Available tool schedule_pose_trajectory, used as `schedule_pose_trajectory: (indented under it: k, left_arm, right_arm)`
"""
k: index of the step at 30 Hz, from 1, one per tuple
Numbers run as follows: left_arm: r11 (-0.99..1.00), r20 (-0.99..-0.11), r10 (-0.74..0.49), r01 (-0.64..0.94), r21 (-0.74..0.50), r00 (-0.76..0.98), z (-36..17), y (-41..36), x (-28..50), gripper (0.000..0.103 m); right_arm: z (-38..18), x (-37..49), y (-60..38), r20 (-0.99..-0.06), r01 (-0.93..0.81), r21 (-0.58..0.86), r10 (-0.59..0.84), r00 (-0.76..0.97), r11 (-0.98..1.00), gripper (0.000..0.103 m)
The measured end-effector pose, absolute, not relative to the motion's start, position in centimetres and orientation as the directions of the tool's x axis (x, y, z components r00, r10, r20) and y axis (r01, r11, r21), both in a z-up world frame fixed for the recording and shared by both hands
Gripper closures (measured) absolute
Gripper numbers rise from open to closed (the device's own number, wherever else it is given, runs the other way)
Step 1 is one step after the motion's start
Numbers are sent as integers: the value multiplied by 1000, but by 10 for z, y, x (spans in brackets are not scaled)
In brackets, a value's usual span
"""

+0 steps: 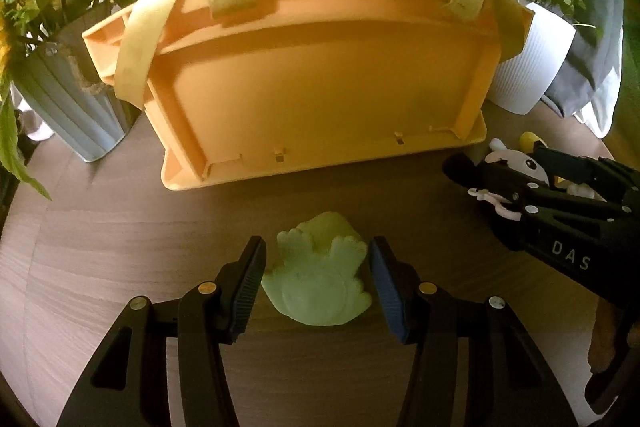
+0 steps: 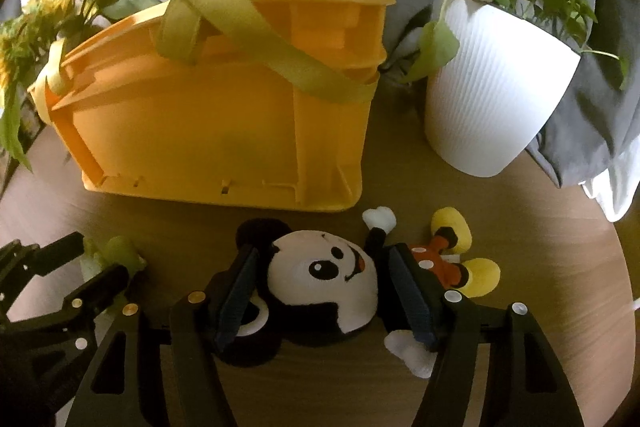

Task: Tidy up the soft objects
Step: 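Grasp the green frog sponge with the left tool while the right tool grasps the Mickey plush, then lift the frog sponge and Mickey plush and carry them over the crate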

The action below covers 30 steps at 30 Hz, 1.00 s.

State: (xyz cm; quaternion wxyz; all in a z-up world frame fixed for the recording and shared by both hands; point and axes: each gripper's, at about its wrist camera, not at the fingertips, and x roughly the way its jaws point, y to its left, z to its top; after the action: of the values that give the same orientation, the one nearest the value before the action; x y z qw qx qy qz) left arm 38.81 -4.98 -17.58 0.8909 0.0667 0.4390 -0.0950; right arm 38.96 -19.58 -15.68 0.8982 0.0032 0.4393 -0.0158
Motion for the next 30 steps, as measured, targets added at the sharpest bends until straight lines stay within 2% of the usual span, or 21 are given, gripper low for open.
schedule_pose_trajectory:
  k: [2,4,9,19,30]
  left_arm:
    - [972,-793,-111,232,40,600,-175,-50,387,59]
    - [973,-792,-114,230,34,600,-175,-50,386,59]
    - [970,-789,-128,240,25,600,-173,-49,383,59]
    - [970,-758,-144,242,19,636,-153,-52,376,59]
    - [971,-694,-178,237,-11,698,-114,-49,360,59]
  right_arm:
    - [-158,390,-191,-787,23,-19,-29,616,1000,45]
    - [-158,389,-188,-786,11,-22,-25,618,1000,50]
    - [-158,386,-185,-781,1,-42,-33,624,999,56]
    - [-143,373,-191,-778,-4,-29,-20,628,1000,56]
    - [-107,354,-189,-728,0,-7,-5,685,1000,56]
